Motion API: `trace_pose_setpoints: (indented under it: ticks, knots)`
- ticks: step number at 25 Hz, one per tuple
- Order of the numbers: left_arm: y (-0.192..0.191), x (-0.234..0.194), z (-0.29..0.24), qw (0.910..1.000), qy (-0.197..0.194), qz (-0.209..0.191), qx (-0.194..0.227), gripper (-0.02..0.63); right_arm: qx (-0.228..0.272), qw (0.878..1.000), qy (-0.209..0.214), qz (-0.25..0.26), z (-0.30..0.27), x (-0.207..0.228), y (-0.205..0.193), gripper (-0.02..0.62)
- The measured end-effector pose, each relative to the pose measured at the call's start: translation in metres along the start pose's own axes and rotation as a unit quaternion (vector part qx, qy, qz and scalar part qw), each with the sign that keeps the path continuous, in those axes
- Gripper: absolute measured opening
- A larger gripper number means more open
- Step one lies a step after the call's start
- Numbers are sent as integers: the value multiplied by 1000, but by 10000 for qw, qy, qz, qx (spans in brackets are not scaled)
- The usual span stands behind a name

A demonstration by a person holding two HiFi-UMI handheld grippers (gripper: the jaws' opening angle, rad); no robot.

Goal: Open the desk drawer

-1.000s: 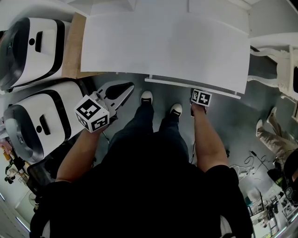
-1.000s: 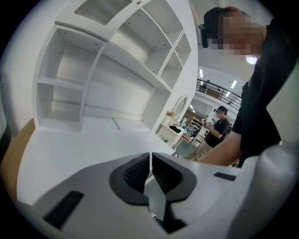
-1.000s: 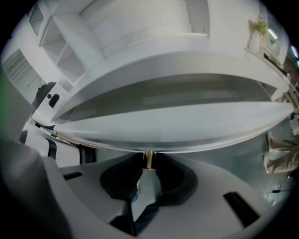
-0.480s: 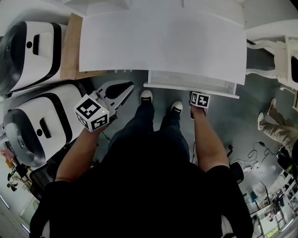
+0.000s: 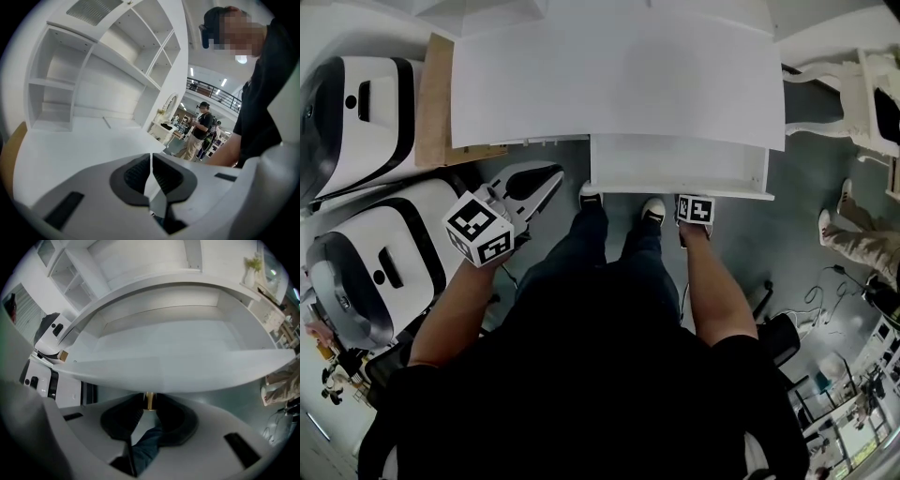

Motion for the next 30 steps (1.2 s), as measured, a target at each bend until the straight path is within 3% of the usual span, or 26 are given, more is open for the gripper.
trace_pose_setpoints:
  ticks: [21, 30]
  knots:
    - [-4, 37, -19, 9985, -424, -283, -191, 21, -181, 9997, 120, -116, 6, -6, -83, 86]
    - [0, 49, -37, 9969, -620, -394, -278, 21, -111, 9994, 167, -271, 8, -8, -90, 84]
Point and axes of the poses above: the fingertips, and each gripper's own axes: z backward along the fingers, x to its right, y out of its top, the point moved 4 cm from there along z, backward along the fingers, and after that the axes turned 7 degrees about -x, right-handed, at the moved point
